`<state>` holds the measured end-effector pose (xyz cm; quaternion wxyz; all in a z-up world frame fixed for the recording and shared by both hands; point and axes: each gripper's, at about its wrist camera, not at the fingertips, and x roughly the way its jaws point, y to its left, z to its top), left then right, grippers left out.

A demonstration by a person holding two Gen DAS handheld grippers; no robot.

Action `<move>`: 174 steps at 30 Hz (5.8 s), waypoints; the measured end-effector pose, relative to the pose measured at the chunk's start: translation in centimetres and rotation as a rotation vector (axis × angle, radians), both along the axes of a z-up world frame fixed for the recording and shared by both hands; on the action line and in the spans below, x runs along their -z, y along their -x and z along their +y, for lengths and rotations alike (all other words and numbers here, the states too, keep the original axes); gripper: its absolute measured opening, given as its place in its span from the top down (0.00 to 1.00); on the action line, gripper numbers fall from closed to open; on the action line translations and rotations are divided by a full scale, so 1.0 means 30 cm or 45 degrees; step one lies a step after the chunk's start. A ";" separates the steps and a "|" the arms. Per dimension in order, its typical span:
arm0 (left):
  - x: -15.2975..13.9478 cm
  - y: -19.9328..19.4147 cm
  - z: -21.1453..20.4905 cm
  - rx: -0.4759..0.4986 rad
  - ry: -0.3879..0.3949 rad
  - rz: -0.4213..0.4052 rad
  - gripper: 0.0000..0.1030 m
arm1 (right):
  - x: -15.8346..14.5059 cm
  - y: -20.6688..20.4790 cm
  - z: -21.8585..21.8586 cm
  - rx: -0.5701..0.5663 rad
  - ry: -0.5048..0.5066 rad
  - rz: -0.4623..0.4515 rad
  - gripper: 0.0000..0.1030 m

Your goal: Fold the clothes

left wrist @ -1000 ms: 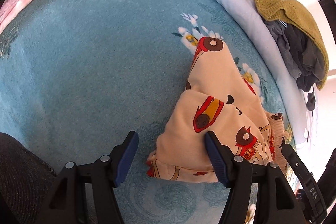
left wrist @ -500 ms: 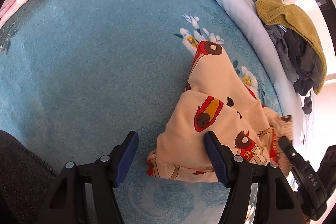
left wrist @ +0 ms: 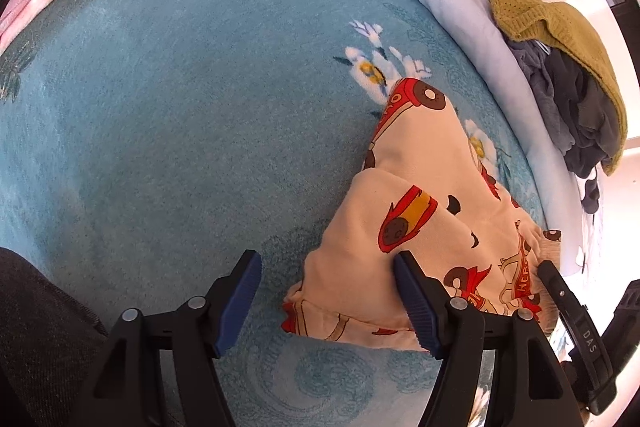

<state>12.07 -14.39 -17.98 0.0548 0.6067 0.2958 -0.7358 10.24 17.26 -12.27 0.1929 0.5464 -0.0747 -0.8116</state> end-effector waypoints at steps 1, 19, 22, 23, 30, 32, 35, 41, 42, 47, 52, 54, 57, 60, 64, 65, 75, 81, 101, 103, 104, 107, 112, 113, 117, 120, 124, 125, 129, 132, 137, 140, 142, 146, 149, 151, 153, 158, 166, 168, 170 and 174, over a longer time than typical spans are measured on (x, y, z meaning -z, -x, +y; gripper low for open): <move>-0.001 0.000 0.001 0.002 0.002 0.001 0.30 | 0.010 0.009 0.003 0.009 0.021 -0.023 0.61; -0.015 0.000 0.001 0.018 -0.043 0.038 0.27 | 0.006 0.101 0.039 0.074 0.195 -0.061 0.89; -0.029 -0.011 -0.023 -0.018 -0.123 0.090 0.28 | 0.061 0.098 0.063 0.118 0.199 -0.120 0.87; -0.028 -0.010 -0.020 -0.017 -0.126 0.081 0.28 | 0.053 0.098 0.077 0.135 0.231 -0.120 0.86; -0.032 -0.007 0.025 0.018 -0.084 0.073 0.43 | -0.158 0.098 0.064 0.084 -0.006 0.130 0.72; -0.036 -0.001 0.046 0.062 -0.052 0.081 0.48 | -0.179 0.120 -0.040 -0.075 0.018 0.112 0.71; -0.045 0.000 0.058 0.099 -0.007 0.101 0.51 | -0.151 0.153 -0.265 -0.334 0.036 0.036 0.65; -0.023 -0.011 0.041 0.077 -0.068 0.078 0.57 | 0.010 0.204 -0.609 -0.519 -0.028 -0.216 0.65; -0.023 -0.013 0.042 0.079 -0.074 0.078 0.58 | 0.023 0.212 -0.636 -0.527 -0.048 -0.228 0.65; -0.014 -0.016 0.035 0.076 -0.111 0.073 0.58 | 0.047 0.255 -0.728 -0.575 -0.148 -0.206 0.65; -0.002 -0.016 0.024 0.064 -0.153 0.065 0.58 | 0.049 0.251 -0.773 -0.746 -0.182 -0.253 0.75; 0.003 -0.016 0.020 0.060 -0.169 0.062 0.58 | 0.039 0.233 -0.777 -0.793 -0.244 -0.227 0.94; 0.007 -0.014 0.027 0.084 -0.174 0.058 0.60 | 0.015 0.225 -0.776 -0.816 -0.305 -0.180 0.96; 0.012 -0.012 0.046 0.130 -0.157 0.047 0.61 | -0.022 0.296 -0.737 -0.663 -0.275 -0.112 0.98; 0.023 -0.015 0.042 0.133 -0.148 0.046 0.61 | 0.025 0.335 -0.740 -0.605 -0.312 -0.134 0.98; 0.026 -0.017 0.039 0.128 -0.151 0.046 0.61 | 0.035 0.334 -0.747 -0.606 -0.339 -0.124 0.98; -0.006 -0.037 -0.004 0.064 -0.257 0.171 0.60 | -0.088 0.410 -0.595 -0.279 -0.166 -0.034 0.97; -0.115 0.021 0.054 0.220 -0.214 0.342 0.60 | -0.234 0.215 -0.336 -0.262 -0.176 0.110 0.93; -0.010 0.075 0.026 0.213 -0.153 0.204 0.29 | 0.006 -0.127 0.243 0.244 0.316 -0.090 0.41; 0.044 0.095 0.026 0.203 -0.165 0.140 0.28 | 0.057 -0.118 0.274 0.285 0.422 -0.163 0.40; 0.071 0.106 0.027 0.198 -0.171 0.108 0.28 | 0.083 -0.112 0.278 0.301 0.480 -0.194 0.38; 0.141 0.123 0.039 0.208 -0.194 0.022 0.28 | 0.156 -0.079 0.262 0.342 0.627 -0.276 0.37; 0.183 0.129 0.024 0.181 -0.294 0.020 0.30 | 0.216 -0.028 0.204 0.372 0.652 -0.325 0.36; 0.191 0.125 0.012 0.153 -0.321 0.021 0.30 | 0.217 -0.023 0.195 0.375 0.647 -0.324 0.35; 0.197 0.111 -0.012 0.107 -0.350 0.034 0.56 | 0.221 -0.005 0.170 0.402 0.630 -0.335 0.41; 0.180 0.104 -0.009 0.127 -0.352 0.060 0.68 | 0.233 0.000 0.158 0.426 0.616 -0.365 0.56; 0.128 0.106 0.001 0.156 -0.335 0.117 0.74 | 0.217 0.009 0.141 0.435 0.588 -0.391 0.73; 0.115 0.105 0.001 0.154 -0.336 0.133 0.75 | 0.199 0.011 0.136 0.425 0.587 -0.381 0.75; 0.046 0.081 -0.017 0.142 -0.338 0.223 0.77 | 0.095 0.025 0.105 0.337 0.623 -0.308 0.76; -0.032 0.056 -0.053 0.141 -0.335 0.304 0.77 | 0.004 0.052 0.048 0.249 0.606 -0.264 0.76; -0.166 0.033 -0.194 0.065 -0.316 0.423 0.78 | -0.137 0.119 -0.096 0.096 0.655 -0.189 0.76; -0.260 0.014 -0.321 -0.006 -0.302 0.524 0.78 | -0.189 0.151 -0.198 0.011 0.701 -0.167 0.76; -0.319 -0.009 -0.421 -0.061 -0.283 0.598 0.78 | -0.233 0.183 -0.295 -0.063 0.720 -0.160 0.76; -0.413 -0.055 -0.636 -0.161 -0.215 0.691 0.78 | -0.322 0.240 -0.540 -0.226 0.740 -0.160 0.76; -0.469 -0.111 -0.816 -0.237 -0.129 0.758 0.77 | -0.377 0.261 -0.772 -0.369 0.733 -0.167 0.76; -0.486 -0.156 -0.939 -0.290 -0.083 0.794 0.78 | -0.401 0.265 -0.938 -0.467 0.708 -0.170 0.76; -0.488 -0.193 -1.056 -0.338 -0.038 0.816 0.77 | -0.424 0.269 -1.105 -0.563 0.682 -0.174 0.76; -0.435 -0.211 -1.307 -0.462 0.020 0.834 0.77 | -0.451 0.285 -1.506 -0.770 0.574 -0.160 0.76; -0.240 -0.215 -1.544 -0.679 0.010 0.819 0.77 | -0.402 0.324 -2.017 -1.024 0.453 -0.101 0.76; -0.164 -0.217 -1.571 -0.723 -0.029 0.779 0.77 | -0.337 0.337 -2.093 -1.030 0.412 -0.122 0.76; -0.111 -0.240 -1.582 -0.753 -0.071 0.779 0.77 | -0.252 0.344 -2.144 -1.009 0.346 -0.164 0.76; -0.095 -0.278 -1.584 -0.757 -0.119 0.794 0.75 | -0.126 0.359 -2.183 -0.970 0.263 -0.211 0.75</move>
